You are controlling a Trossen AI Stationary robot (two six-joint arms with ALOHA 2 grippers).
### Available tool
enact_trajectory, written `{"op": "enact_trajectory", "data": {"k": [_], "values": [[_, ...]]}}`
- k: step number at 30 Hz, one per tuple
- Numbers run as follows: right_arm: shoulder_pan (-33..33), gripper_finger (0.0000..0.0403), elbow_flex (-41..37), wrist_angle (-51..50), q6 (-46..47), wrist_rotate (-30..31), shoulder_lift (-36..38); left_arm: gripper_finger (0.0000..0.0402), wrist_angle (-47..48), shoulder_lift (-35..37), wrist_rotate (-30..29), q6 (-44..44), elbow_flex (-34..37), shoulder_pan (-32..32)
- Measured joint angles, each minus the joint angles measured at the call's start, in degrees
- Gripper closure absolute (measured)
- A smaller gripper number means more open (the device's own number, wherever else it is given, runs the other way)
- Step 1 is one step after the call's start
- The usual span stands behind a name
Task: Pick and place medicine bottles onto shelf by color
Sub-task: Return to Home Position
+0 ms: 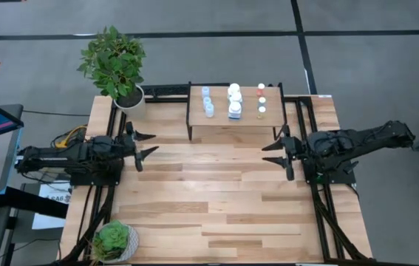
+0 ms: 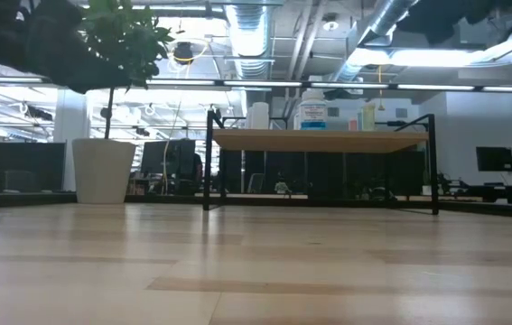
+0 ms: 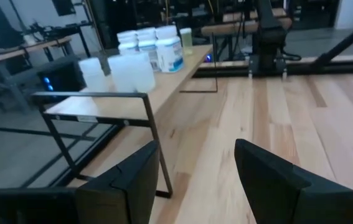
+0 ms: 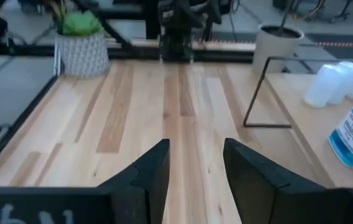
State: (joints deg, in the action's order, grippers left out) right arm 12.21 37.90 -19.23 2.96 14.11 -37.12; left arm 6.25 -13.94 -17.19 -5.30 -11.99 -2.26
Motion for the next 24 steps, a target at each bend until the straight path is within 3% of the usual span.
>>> {"op": "enact_trajectory", "data": {"k": [11,24], "values": [[0.02,0.0230,-11.22,12.70,0.04,0.17,5.99,0.0203,0.20,8.29,1.95,2.97,4.28,0.00],[0.02,0.0230,-12.54,12.04,-0.45,1.01,6.60,0.0203,0.45,11.35,5.10,4.14,4.83,0.02]]}}
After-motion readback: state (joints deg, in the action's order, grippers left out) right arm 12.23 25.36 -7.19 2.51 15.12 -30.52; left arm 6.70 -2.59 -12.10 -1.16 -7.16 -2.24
